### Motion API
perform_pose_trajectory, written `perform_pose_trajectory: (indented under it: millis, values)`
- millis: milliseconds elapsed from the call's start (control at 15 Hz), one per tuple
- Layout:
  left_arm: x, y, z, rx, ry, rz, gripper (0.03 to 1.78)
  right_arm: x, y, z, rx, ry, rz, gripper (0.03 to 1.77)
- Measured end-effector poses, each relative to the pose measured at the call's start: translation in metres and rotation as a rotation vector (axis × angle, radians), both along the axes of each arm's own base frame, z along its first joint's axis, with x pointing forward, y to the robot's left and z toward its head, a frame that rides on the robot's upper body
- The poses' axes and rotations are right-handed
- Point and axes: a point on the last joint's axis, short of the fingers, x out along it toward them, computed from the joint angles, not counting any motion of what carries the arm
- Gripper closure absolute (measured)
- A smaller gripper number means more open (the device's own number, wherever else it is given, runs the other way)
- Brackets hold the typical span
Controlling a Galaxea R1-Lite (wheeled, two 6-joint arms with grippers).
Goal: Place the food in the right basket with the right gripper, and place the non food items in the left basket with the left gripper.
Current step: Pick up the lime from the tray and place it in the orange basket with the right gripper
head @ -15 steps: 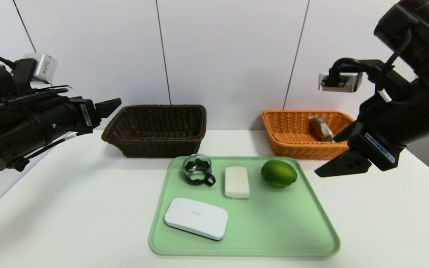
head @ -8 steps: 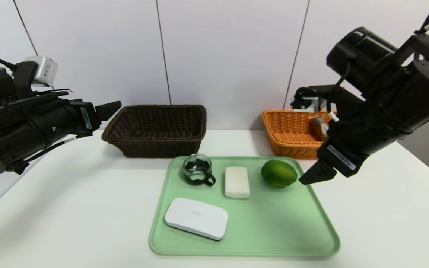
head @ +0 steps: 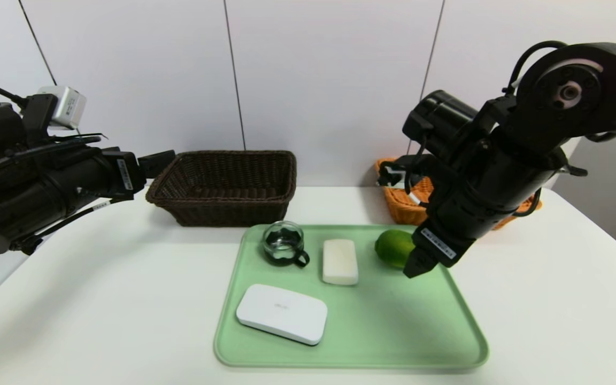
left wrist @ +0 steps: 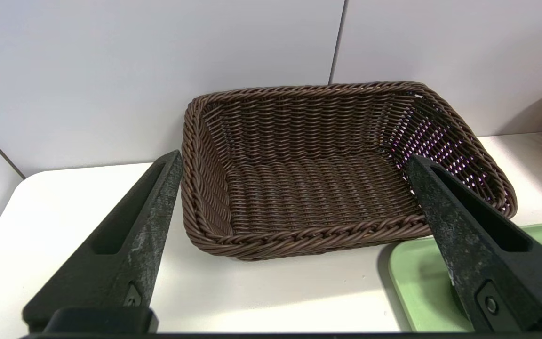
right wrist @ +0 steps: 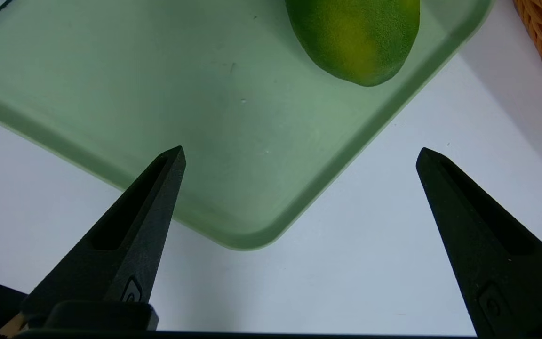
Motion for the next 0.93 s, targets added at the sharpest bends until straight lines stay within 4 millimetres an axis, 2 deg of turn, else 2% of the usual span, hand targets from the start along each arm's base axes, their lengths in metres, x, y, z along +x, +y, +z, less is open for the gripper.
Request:
perform_pose_trajectory:
  millis: [467,667,933]
  values:
    - [0.002,0.000,-0.002,0.001,0.007,0.001,0.12,0.021,0.012,-0.031,0.028,-0.052,0.048,0.10]
    - [0.002,0.000,-0.004,0.000,0.012,0.002,0.12,0.031,0.006,-0.039,0.026,-0.086,0.134,0.10]
    - [0.002,0.000,-0.004,0.000,0.012,0.002,0.12,0.038,-0.001,-0.042,0.006,-0.101,0.165,0.10]
